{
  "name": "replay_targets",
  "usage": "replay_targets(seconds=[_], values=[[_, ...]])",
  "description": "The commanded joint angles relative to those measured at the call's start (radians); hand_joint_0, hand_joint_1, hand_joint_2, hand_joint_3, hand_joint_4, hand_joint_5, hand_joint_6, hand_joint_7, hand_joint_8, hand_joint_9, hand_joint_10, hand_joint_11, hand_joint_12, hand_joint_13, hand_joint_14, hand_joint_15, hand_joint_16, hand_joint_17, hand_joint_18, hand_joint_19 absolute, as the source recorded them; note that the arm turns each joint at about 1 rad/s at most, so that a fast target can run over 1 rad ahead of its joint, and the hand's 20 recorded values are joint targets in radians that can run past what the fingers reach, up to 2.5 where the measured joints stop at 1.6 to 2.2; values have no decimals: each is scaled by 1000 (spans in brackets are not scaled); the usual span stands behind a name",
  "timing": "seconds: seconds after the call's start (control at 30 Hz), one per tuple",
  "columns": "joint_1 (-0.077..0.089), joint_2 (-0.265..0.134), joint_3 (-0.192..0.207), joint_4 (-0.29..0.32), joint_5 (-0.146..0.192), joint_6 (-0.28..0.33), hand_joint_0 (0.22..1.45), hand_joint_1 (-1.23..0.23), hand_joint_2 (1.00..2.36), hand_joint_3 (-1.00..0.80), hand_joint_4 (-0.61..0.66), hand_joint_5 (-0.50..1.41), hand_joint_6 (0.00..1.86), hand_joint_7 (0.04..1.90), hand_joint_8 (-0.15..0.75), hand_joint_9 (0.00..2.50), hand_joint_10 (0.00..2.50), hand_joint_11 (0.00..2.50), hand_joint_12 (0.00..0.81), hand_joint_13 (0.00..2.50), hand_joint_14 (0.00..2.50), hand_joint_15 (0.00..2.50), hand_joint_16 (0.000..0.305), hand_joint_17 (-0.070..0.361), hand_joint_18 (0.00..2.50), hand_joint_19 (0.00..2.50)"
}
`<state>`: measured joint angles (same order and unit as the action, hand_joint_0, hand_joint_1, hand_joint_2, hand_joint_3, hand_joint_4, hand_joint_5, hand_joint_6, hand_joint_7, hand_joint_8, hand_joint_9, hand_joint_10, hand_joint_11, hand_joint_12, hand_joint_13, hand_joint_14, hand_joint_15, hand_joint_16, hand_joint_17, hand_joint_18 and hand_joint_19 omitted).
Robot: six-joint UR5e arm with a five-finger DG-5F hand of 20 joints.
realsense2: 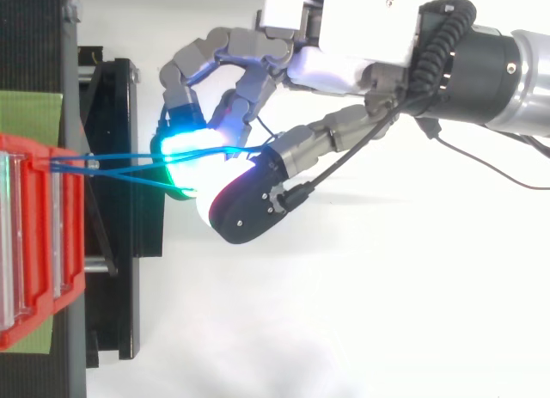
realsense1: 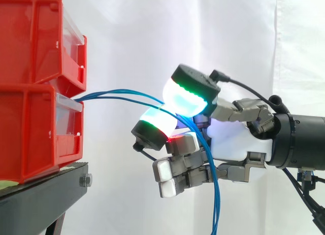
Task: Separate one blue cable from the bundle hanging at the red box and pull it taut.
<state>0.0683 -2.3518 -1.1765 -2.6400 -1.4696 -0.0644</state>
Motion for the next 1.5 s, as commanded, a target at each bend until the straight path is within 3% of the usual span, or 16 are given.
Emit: replay_targets(seconds=[0.0,0.07,0.13,0.4,0.57,0.77,0.97,1.03,1.3,1.47], values=[[1,0,0,0,0,0,505,-624,1000,-500,175,-183,904,1248,343,1090,22,1001,348,933,21,571,45,101,751,584],[-1,0,0,0,0,0,597,-443,1000,-500,148,-176,898,1323,325,1127,23,1003,330,949,22,590,41,91,745,619],[-1,0,0,0,0,0,605,-420,1000,-497,153,-175,903,1324,329,1130,23,987,341,951,20,592,41,91,746,642],[-1,-1,0,0,0,-2,603,-695,1027,-111,185,-177,907,1406,347,1117,23,1052,345,960,21,595,42,95,763,630],[1,0,0,0,0,0,651,-776,1033,-29,69,-186,930,1487,340,1105,25,1060,337,948,22,585,42,96,765,598],[-1,0,0,-1,0,0,719,-828,1027,-164,60,-198,938,1479,316,1051,23,1054,323,909,22,574,42,94,730,566],[-1,0,0,-1,0,-2,782,-832,1000,-500,83,-200,931,1452,299,1042,25,1036,309,889,22,557,41,92,701,522],[-1,0,0,0,0,0,777,-837,1000,-500,90,-199,929,1456,298,1042,23,1036,310,890,20,555,41,91,702,522],[-1,0,0,-1,0,-2,637,-821,1000,-500,155,-185,922,1346,305,1081,25,1022,313,900,21,569,40,90,701,550],[-1,-1,-2,0,0,-2,500,-640,1000,-500,185,-174,913,1313,341,1116,22,999,347,943,19,572,45,100,750,581]])
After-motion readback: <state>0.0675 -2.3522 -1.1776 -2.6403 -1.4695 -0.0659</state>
